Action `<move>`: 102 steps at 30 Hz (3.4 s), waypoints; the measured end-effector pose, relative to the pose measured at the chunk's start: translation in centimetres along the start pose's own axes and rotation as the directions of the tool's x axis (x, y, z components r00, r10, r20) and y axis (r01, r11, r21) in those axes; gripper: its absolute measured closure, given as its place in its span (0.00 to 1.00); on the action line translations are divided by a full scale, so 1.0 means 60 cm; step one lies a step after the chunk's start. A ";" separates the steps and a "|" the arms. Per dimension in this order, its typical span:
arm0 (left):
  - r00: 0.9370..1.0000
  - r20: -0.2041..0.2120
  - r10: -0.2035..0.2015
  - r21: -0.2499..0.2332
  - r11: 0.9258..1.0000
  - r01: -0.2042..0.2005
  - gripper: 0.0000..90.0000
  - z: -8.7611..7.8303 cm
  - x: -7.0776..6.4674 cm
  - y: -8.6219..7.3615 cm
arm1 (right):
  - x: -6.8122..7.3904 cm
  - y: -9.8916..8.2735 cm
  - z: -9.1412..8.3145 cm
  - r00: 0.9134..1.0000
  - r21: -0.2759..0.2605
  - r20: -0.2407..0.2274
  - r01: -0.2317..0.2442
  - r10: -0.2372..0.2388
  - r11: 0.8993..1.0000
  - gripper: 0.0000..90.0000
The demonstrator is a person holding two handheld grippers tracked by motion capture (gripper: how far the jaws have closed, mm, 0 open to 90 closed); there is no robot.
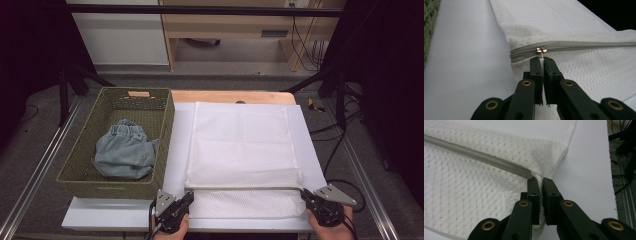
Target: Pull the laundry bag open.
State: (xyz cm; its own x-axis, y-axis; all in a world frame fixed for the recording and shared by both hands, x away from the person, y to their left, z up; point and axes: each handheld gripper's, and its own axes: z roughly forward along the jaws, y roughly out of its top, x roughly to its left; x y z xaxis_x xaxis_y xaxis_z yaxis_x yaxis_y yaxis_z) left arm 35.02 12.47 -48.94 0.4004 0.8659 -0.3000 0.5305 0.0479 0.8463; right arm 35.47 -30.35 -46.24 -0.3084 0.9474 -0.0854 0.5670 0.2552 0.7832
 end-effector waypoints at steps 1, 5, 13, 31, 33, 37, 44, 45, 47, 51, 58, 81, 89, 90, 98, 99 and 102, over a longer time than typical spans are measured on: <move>1.000 0.000 0.000 0.000 1.000 0.000 0.96 0.000 0.001 0.000 | 0.000 0.000 0.000 1.000 0.000 0.000 0.000 0.000 1.000 0.95; 1.000 0.001 -0.002 -0.002 1.000 0.002 0.96 -0.002 0.002 0.000 | 0.000 0.000 0.000 1.000 0.001 -0.002 0.000 0.000 1.000 0.95; 1.000 -0.001 -0.001 -0.003 1.000 0.001 0.96 -0.004 0.005 0.002 | 0.000 0.000 0.000 1.000 0.002 -0.003 -0.007 0.007 1.000 0.95; 1.000 -0.022 0.002 0.001 1.000 -0.002 0.96 -0.011 0.009 0.000 | -0.001 -0.001 0.002 1.000 0.015 -0.007 -0.002 0.002 1.000 0.95; 1.000 -0.023 -0.003 0.006 1.000 0.003 0.96 -0.012 0.012 -0.002 | 0.001 -0.001 0.002 1.000 0.026 -0.006 -0.002 0.002 1.000 0.95; 1.000 -0.025 0.001 0.012 1.000 -0.001 0.96 -0.012 0.013 -0.003 | 0.001 -0.001 0.003 1.000 0.027 -0.007 0.002 -0.001 1.000 0.95; 1.000 -0.028 -0.002 0.013 1.000 0.002 0.96 -0.012 0.014 -0.004 | -0.001 -0.002 0.004 1.000 0.038 -0.006 0.002 -0.002 0.999 0.95; 1.000 -0.028 -0.002 0.013 1.000 0.002 0.96 -0.012 0.014 -0.004 | -0.001 -0.002 0.004 1.000 0.038 -0.006 0.002 -0.002 0.999 0.95; 0.999 -0.032 -0.002 0.011 1.000 0.003 0.96 -0.013 0.015 -0.005 | -0.001 -0.002 0.004 1.000 0.042 -0.006 0.001 0.000 0.999 0.95; 0.999 -0.035 0.002 0.012 1.000 -0.002 0.96 -0.013 0.013 -0.005 | -0.003 -0.002 0.004 1.000 0.039 -0.005 0.006 -0.006 0.999 0.95; 0.999 -0.039 0.006 0.016 1.000 -0.006 0.96 -0.015 0.016 -0.005 | -0.001 -0.002 0.002 1.000 0.045 -0.005 0.001 -0.001 0.999 0.95; 0.998 -0.064 0.027 0.024 0.999 -0.025 0.96 -0.007 0.006 -0.007 | -0.009 -0.009 0.001 1.000 0.074 0.006 -0.002 0.002 0.997 0.95; 0.996 -0.075 0.045 0.016 0.999 -0.044 0.86 -0.002 -0.012 -0.008 | -0.012 -0.012 0.001 1.000 0.047 0.003 -0.017 0.017 0.999 0.90; 0.996 -0.067 0.051 0.022 0.999 -0.049 0.85 0.000 -0.017 -0.009 | -0.013 -0.011 -0.001 1.000 0.045 0.007 -0.025 0.025 0.999 0.86; 0.998 -0.017 0.063 0.019 0.998 -0.063 0.75 0.018 -0.025 -0.014 | -0.014 -0.012 -0.002 0.999 0.037 0.015 -0.034 0.034 0.999 0.77; 0.998 -0.017 0.063 0.019 0.998 -0.063 0.75 0.018 -0.025 -0.014 | -0.014 -0.012 -0.002 0.999 0.037 0.015 -0.034 0.034 0.999 0.77; 0.998 -0.006 0.063 0.000 0.998 -0.063 0.71 0.021 -0.023 -0.013 | -0.013 -0.009 -0.007 0.999 0.007 0.011 -0.036 0.036 0.999 0.70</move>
State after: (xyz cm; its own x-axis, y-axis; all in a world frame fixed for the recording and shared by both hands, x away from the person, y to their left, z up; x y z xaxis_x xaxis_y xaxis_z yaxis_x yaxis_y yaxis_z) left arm 34.97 10.60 -49.76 0.4288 0.8700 -0.2434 0.5040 -0.0068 0.8637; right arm 35.07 -31.34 -46.34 -0.2796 0.9580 -0.0635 0.5835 0.2221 0.7811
